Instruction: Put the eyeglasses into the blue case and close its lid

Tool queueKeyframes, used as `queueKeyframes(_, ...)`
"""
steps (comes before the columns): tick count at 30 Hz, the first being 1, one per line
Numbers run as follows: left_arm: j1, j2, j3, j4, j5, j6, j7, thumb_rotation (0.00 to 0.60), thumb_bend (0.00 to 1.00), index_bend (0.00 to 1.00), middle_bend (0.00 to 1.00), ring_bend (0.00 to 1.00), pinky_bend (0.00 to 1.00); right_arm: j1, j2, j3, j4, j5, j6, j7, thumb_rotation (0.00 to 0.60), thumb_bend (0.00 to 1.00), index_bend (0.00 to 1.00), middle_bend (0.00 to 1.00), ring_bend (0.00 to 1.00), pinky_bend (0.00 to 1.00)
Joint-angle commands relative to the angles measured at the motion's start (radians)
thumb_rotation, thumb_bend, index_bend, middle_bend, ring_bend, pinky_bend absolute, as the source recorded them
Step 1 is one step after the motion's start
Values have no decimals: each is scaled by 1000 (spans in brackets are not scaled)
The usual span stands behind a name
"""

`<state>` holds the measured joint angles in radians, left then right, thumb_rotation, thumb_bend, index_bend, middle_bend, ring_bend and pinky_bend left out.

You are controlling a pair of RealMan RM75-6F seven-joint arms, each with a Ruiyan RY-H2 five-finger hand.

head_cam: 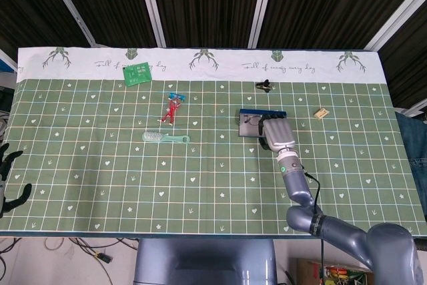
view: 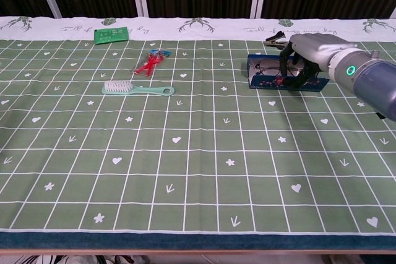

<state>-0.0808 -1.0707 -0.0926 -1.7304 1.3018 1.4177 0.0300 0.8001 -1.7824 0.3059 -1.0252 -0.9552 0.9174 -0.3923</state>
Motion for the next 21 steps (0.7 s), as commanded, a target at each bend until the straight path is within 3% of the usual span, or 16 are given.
queueKeyframes(1,0,0,0,-1,0,-1,-1,600,353,161,0,0,0,-1,2,1,-4,3,-2,2,600,459,590,310,302,242)
queueKeyframes(21,0,2,1,-2,0,-3,-7,600,354,166,0,0,0,-13,33,-4,-74,15,-5,6,600,535,667,318,303,242)
